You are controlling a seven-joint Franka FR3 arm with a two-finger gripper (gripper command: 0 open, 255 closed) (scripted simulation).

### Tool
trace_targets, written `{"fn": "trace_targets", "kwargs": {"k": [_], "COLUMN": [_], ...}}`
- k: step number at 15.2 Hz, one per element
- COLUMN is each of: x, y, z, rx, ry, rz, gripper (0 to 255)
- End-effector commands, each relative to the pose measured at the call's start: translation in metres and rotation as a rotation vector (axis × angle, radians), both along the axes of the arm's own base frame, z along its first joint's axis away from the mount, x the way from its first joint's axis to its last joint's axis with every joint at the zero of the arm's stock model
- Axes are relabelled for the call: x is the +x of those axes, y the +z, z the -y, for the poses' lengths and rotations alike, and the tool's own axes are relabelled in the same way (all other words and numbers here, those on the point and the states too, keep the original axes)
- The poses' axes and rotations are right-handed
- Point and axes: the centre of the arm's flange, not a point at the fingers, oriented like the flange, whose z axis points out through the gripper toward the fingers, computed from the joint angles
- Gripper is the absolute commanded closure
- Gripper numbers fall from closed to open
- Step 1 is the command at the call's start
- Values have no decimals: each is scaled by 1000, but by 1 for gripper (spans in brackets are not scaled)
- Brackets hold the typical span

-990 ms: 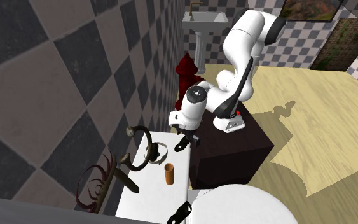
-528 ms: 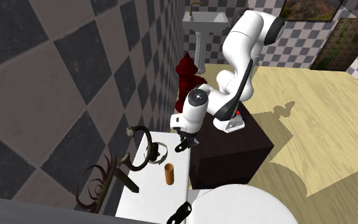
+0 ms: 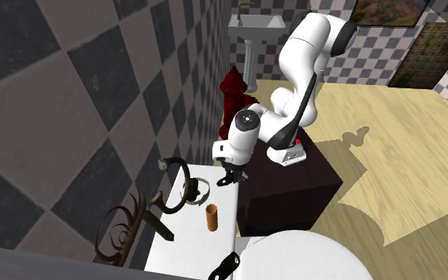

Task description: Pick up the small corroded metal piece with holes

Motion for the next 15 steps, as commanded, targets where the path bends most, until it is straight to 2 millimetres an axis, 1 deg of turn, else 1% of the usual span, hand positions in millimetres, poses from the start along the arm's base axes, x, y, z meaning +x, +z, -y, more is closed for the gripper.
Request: {"fn": "trace_targets", "kwargs": {"k": [1, 13, 15], "x": [1, 1, 1], "y": [7, 70, 71], "z": [3, 3, 3], "rx": [-6, -6, -6], "ry": [-5, -5, -5], "rz": [-8, -8, -8], "gripper": [255, 255, 255]}}
